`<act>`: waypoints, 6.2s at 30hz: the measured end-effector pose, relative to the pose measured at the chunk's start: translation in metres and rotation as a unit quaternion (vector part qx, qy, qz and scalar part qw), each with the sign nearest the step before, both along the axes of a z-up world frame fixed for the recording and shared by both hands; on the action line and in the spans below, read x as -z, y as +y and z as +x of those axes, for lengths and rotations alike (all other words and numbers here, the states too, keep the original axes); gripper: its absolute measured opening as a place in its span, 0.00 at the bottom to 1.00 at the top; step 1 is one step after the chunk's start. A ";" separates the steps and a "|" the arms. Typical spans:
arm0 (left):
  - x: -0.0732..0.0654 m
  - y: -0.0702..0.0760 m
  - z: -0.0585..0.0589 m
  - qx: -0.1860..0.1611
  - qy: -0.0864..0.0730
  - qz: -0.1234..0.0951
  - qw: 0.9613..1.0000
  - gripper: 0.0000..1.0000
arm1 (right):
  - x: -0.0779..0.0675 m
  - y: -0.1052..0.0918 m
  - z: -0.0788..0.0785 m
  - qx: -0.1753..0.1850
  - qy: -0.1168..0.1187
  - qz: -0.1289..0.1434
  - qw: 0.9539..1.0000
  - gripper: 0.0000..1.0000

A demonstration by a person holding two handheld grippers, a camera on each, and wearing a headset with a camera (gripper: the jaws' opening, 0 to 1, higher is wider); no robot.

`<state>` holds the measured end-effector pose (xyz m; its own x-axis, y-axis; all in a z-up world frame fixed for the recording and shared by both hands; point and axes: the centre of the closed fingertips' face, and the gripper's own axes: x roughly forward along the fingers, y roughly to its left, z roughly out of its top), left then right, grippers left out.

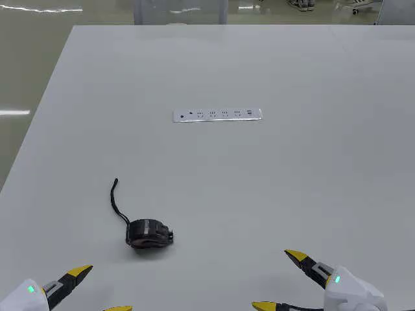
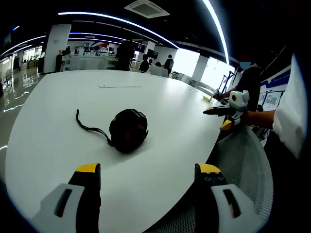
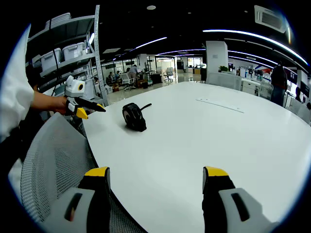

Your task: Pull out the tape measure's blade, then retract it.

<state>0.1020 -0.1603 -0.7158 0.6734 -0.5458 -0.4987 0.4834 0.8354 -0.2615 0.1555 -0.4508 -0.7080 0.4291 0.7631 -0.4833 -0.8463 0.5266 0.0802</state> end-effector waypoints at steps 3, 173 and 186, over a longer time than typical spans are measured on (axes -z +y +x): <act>0.000 0.000 0.000 0.000 0.000 0.001 1.000 0.78 | 0.000 0.000 0.000 0.000 0.000 0.000 1.000 0.78; 0.045 -0.025 0.118 0.245 -0.033 0.093 0.965 0.46 | 0.035 0.065 0.041 -0.155 0.042 0.022 0.987 0.58; 0.049 -0.028 0.116 0.258 -0.025 0.085 0.962 0.37 | 0.037 0.068 0.044 -0.158 0.046 0.024 0.986 0.57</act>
<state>0.2183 -0.1881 -0.7644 0.3612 -0.7269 -0.5840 0.8533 0.5102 -0.1072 0.1995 -0.3824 -0.7446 0.1222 0.8742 -0.4700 -0.9554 0.2318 0.1827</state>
